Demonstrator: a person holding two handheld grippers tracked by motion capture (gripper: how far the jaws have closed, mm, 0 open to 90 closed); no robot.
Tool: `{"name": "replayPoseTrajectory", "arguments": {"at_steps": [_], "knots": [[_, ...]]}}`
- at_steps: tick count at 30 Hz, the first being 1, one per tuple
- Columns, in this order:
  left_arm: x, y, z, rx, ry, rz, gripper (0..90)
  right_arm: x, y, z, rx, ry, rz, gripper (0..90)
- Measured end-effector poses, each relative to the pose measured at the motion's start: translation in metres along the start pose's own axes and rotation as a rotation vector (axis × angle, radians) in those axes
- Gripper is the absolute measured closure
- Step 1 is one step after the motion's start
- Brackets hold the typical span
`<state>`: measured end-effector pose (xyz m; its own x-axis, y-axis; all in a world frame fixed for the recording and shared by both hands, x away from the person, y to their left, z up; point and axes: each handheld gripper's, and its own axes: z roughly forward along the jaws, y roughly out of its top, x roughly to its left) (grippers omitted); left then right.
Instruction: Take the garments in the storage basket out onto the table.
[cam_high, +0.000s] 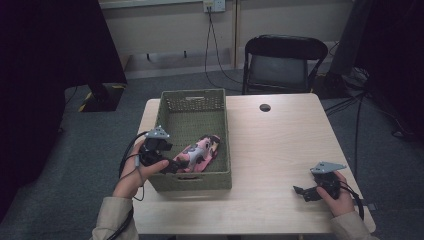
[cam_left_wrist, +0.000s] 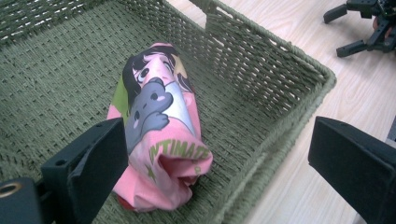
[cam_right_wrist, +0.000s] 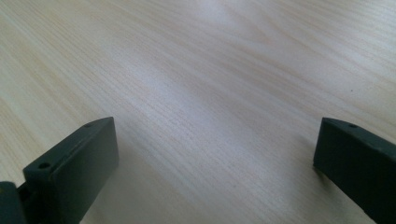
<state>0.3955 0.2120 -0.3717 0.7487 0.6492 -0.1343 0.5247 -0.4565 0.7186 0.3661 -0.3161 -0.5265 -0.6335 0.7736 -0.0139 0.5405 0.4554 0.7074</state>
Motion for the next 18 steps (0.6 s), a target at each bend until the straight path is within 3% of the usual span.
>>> {"name": "replayPoseTrajectory", "arguments": {"at_steps": [18], "knots": [[0.017,0.015,0.023,-0.02,0.025,-0.051,3.9,0.0,0.0,0.0,0.0,0.0,0.0,0.0]]}}
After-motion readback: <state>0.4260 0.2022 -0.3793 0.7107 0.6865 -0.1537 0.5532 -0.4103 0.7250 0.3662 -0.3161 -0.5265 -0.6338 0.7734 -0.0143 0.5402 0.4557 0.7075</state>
